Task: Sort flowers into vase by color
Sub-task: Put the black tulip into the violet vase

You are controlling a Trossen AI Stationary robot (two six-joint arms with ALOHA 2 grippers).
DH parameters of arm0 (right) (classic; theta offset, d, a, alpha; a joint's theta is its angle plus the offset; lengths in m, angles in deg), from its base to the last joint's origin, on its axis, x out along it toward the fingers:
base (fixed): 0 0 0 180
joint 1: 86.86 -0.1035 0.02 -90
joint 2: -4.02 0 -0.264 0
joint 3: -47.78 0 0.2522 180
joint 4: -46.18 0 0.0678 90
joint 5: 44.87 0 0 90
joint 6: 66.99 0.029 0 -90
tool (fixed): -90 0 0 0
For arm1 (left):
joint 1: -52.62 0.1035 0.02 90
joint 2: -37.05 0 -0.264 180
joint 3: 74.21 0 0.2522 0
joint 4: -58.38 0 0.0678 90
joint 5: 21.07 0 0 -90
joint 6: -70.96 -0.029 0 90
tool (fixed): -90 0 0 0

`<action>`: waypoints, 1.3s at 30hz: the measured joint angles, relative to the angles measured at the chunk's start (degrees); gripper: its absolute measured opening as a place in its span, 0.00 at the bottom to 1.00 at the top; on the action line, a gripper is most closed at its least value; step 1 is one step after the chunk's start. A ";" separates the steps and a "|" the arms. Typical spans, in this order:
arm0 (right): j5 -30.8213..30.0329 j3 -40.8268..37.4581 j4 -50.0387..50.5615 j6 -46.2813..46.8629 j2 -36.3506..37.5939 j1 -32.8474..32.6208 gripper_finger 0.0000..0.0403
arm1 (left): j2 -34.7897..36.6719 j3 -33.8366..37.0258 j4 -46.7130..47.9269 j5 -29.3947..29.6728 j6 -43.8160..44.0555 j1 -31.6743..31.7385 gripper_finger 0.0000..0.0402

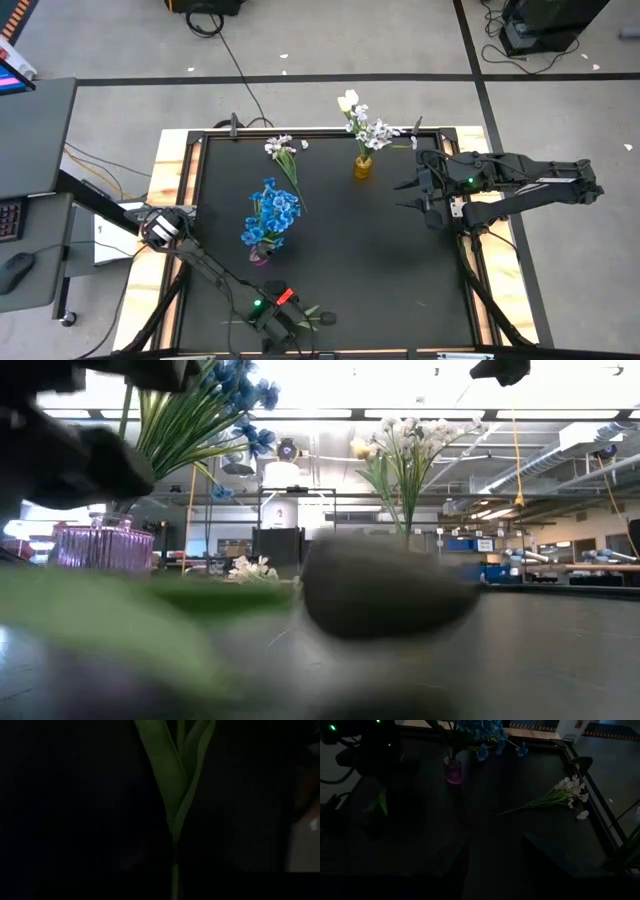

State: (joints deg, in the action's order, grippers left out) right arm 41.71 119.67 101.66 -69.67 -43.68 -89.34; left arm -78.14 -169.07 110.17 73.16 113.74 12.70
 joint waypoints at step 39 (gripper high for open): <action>-0.01 -0.04 -0.10 -0.09 -0.02 0.01 0.47 | 25.66 -0.07 -21.47 71.80 -35.53 -21.66 0.05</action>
State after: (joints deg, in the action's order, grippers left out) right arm 41.71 119.63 101.55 -69.76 -43.70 -89.33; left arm -52.49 -169.14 88.69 144.96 78.21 -8.96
